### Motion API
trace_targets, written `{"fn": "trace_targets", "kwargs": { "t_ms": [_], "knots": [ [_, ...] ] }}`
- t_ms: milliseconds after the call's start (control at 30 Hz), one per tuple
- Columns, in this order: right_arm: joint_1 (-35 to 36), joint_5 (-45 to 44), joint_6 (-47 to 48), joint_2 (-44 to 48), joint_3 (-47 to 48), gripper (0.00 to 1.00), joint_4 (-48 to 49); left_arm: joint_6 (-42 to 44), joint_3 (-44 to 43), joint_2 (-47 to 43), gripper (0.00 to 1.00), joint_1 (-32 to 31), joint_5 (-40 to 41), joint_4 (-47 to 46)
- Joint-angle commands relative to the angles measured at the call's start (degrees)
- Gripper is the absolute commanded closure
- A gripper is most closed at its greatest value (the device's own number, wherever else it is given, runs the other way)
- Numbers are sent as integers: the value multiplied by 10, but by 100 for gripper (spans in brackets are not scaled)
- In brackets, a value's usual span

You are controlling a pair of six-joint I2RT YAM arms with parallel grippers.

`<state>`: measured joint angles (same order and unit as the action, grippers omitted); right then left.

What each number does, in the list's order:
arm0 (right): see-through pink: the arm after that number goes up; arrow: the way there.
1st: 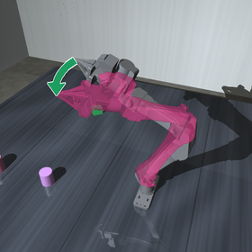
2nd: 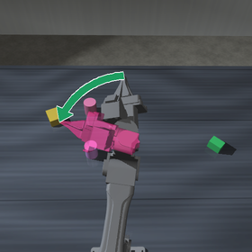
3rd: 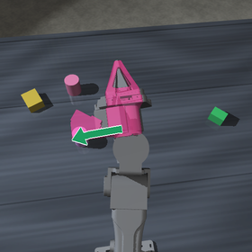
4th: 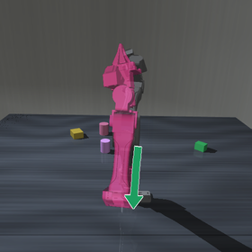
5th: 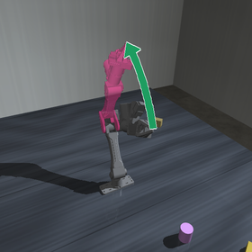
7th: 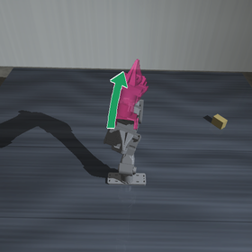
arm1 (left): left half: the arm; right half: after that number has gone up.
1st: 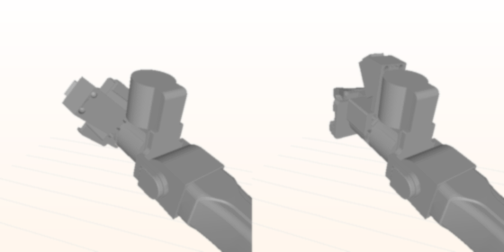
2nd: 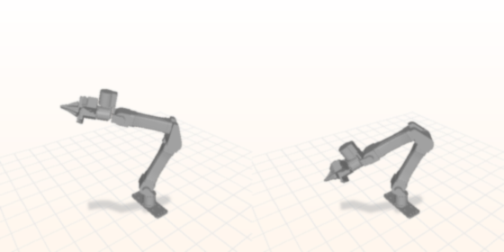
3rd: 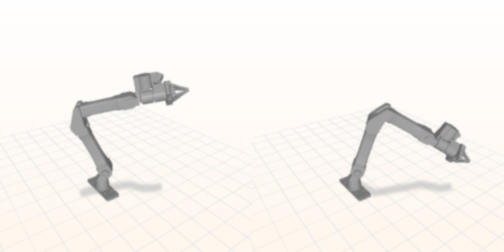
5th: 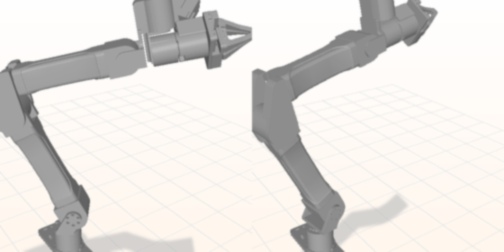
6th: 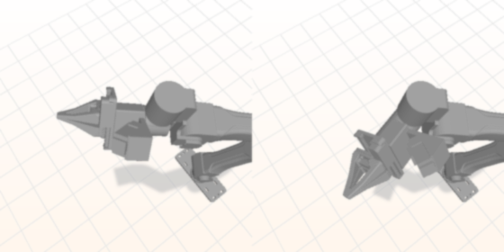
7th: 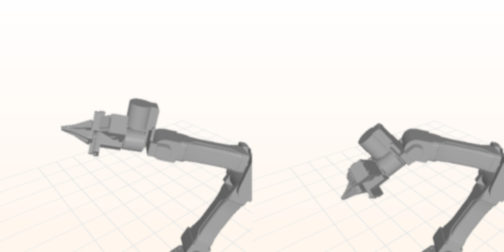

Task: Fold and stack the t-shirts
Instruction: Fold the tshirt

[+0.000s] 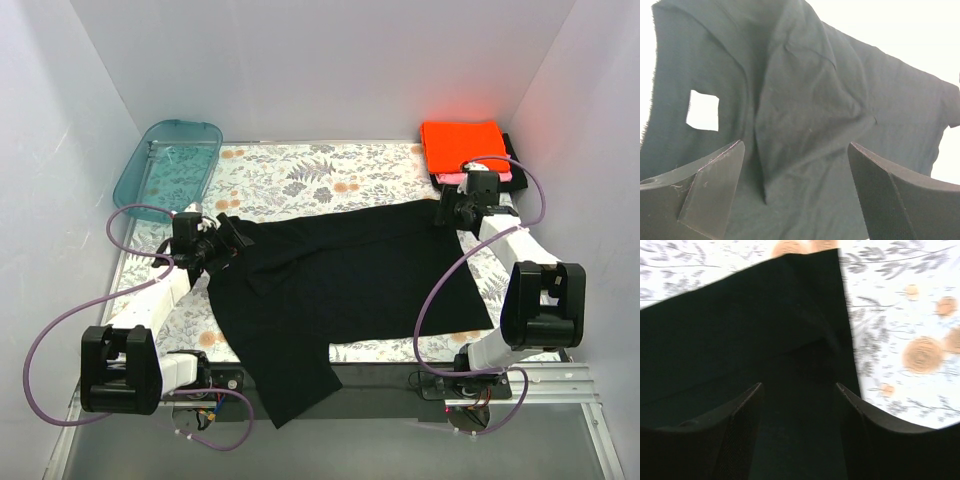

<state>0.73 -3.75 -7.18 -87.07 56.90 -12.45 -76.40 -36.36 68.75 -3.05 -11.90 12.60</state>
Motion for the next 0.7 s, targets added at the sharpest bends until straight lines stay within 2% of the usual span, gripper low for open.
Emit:
{"fn": "trace_targets", "kwargs": {
  "t_ms": [0,67,200,300,467,667],
  "knots": [
    [-26,99,-79,4,9,35,29,-16,4,-16,17,-13,-29,19],
    [-46,154,-120,12,-23,36,79,-30,17,-16,17,-22,-30,19],
    [-92,208,-253,43,-113,34,209,-41,34,-9,17,-40,-23,16],
    [-102,205,-282,35,-134,30,249,-48,32,5,19,-49,-21,13],
    [-110,204,-315,23,-148,31,286,-61,23,16,28,-62,-13,12],
    [-118,203,-354,8,-178,32,338,-71,15,40,34,-74,-10,15]
  ]
}}
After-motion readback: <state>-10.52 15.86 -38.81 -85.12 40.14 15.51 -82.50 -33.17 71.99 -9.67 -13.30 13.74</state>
